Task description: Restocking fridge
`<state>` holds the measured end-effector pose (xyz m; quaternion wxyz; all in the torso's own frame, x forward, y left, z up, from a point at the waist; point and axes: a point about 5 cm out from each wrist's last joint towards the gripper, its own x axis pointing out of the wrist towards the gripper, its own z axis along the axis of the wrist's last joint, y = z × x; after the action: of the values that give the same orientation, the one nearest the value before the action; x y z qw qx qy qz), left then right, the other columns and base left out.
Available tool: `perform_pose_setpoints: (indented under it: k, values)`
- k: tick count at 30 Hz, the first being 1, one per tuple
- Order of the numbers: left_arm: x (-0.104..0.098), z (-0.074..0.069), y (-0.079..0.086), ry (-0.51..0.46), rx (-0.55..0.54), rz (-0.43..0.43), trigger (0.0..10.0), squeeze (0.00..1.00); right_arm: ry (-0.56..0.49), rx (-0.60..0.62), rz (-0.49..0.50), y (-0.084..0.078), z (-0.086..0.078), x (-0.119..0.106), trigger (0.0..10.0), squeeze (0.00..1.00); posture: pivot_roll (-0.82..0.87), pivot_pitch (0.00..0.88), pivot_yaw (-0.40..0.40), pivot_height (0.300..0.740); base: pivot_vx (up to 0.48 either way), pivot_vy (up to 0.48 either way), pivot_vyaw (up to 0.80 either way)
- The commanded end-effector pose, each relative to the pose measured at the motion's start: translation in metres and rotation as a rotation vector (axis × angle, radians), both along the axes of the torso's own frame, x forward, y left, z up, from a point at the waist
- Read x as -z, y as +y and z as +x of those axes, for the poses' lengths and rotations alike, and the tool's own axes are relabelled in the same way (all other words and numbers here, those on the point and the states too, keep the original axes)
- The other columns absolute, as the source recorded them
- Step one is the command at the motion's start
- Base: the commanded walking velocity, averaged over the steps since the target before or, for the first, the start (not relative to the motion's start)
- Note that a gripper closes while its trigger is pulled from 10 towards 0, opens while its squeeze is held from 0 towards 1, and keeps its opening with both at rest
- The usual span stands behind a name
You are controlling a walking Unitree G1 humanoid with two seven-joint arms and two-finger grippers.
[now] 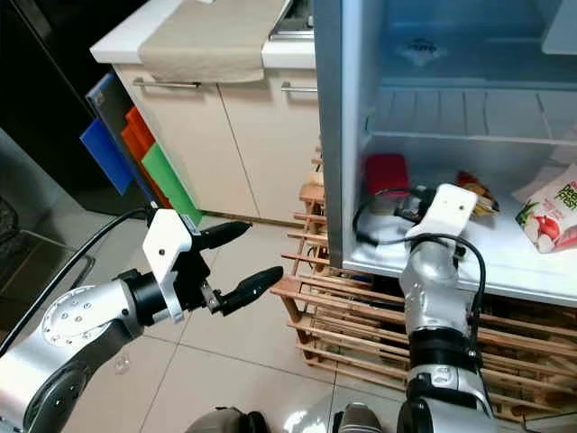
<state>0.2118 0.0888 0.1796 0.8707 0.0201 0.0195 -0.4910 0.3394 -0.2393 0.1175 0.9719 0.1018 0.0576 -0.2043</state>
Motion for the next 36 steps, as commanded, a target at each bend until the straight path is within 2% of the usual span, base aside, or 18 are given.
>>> perform_pose_setpoints:
  k: [1,2,3,6,7,14,18,26,30,31,36]
  values:
    - [0.000,-0.004,-0.002,0.014,0.023,0.013,10.0,0.00,0.062,0.000,0.075,0.004,-0.001,0.013,10.0,0.00,0.09,0.204,0.164,0.740,0.000,0.000,0.00]
    - [0.000,-0.004,-0.002,0.014,0.023,0.013,10.0,0.00,0.062,0.000,0.075,0.004,-0.001,0.013,10.0,0.00,0.09,0.204,0.164,0.740,0.000,0.000,0.00]
    - [-0.001,-0.003,-0.003,0.015,0.019,0.010,10.0,0.00,0.067,0.013,0.136,0.005,0.002,0.014,10.0,0.00,0.09,0.206,0.160,0.740,0.000,0.000,0.00]
    - [-0.001,-0.003,-0.003,0.018,0.015,0.009,10.0,0.00,0.080,0.010,0.202,0.009,0.005,0.015,10.0,0.00,0.09,0.208,0.158,0.740,0.000,0.000,0.00]
    - [-0.001,-0.003,-0.003,0.019,0.011,0.010,10.0,0.00,0.080,0.009,0.207,0.010,0.006,0.014,10.0,1.00,0.09,0.208,0.157,0.740,0.000,0.000,0.00]
    - [-0.002,-0.004,-0.005,0.021,0.000,0.006,10.0,0.00,0.050,0.001,0.267,0.015,0.010,0.002,10.0,1.00,0.09,0.206,0.151,0.740,0.000,0.000,0.00]
    - [0.002,-0.004,-0.006,0.048,-0.009,0.012,10.0,0.00,0.025,0.005,0.363,0.020,0.011,-0.006,10.0,1.00,0.08,0.202,0.150,0.740,0.000,0.000,0.00]
    - [0.004,0.000,-0.008,0.044,-0.032,0.021,10.0,0.00,-0.011,-0.004,0.426,0.018,0.012,-0.021,10.0,1.00,0.08,0.188,0.142,0.740,0.000,0.000,0.00]
    - [0.006,0.001,-0.007,0.037,-0.043,0.045,10.0,0.00,-0.018,0.013,0.433,0.012,0.003,-0.026,10.0,1.00,0.07,0.175,0.118,0.740,0.000,0.000,0.00]
    - [0.007,0.002,-0.007,0.035,-0.050,0.046,10.0,0.00,-0.015,0.027,0.422,0.011,-0.009,-0.031,10.0,1.00,0.06,0.166,0.108,0.740,0.000,0.000,0.00]
    - [0.008,0.005,-0.009,0.033,-0.057,0.033,10.0,0.00,-0.017,0.036,0.386,0.010,-0.024,-0.038,10.0,1.00,0.04,0.142,0.095,0.740,0.000,0.000,0.00]
